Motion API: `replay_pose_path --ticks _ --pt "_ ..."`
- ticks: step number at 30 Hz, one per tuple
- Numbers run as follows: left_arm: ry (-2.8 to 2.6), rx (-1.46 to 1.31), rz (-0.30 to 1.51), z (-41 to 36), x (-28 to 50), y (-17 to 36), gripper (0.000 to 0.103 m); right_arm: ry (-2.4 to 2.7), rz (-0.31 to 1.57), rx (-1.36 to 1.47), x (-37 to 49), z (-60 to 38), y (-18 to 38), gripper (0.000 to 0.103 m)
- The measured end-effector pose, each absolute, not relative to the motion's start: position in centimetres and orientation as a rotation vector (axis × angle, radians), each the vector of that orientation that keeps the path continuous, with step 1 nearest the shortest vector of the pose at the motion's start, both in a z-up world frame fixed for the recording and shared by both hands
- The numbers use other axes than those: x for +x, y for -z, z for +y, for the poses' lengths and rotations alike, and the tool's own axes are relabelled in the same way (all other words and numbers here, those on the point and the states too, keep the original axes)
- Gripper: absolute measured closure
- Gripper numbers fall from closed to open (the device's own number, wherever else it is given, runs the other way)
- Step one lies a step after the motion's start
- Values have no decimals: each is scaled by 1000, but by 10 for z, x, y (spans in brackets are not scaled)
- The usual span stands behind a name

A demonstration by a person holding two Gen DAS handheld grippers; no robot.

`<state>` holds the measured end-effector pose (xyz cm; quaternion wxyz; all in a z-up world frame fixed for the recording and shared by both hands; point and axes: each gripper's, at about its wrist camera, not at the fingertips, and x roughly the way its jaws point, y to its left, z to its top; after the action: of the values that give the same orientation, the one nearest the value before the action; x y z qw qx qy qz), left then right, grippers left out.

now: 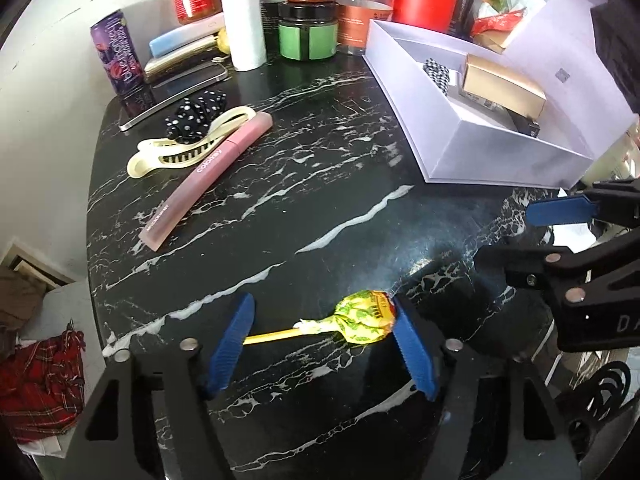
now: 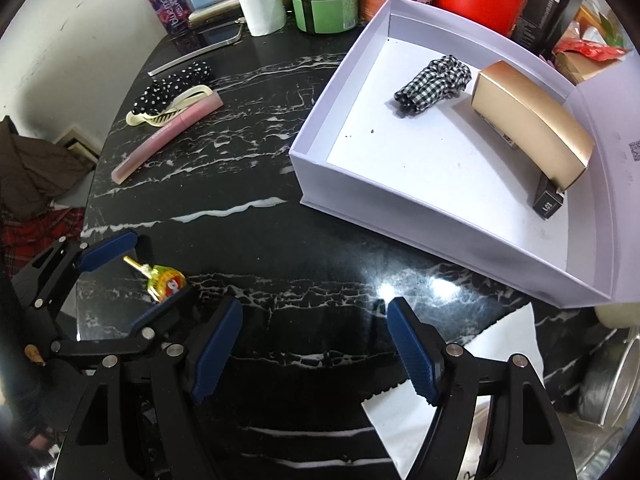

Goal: Organize rigid objects
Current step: 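Lower the left tool onto the yellow lollipop and grasp it, then grasp the pink Colorkey lip gloss with the right tool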

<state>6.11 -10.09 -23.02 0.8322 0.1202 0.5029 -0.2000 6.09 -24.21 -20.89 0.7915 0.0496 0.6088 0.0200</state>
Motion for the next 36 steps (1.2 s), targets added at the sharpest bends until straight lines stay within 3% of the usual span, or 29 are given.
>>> replay_pose_path --ticks 2,7,9,36 --pt "417 254 1052 -101 59 229 51 -40 1310 105 62 -243 210 27" --pt "404 245 1052 -102 58 227 60 -32 1309 106 64 -246 211 27" --pt "402 249 1034 -101 57 222 76 -30 1306 105 65 -246 210 27" --pt "143 18 1018 12 94 170 76 -218 1221 77 135 -154 182 27"
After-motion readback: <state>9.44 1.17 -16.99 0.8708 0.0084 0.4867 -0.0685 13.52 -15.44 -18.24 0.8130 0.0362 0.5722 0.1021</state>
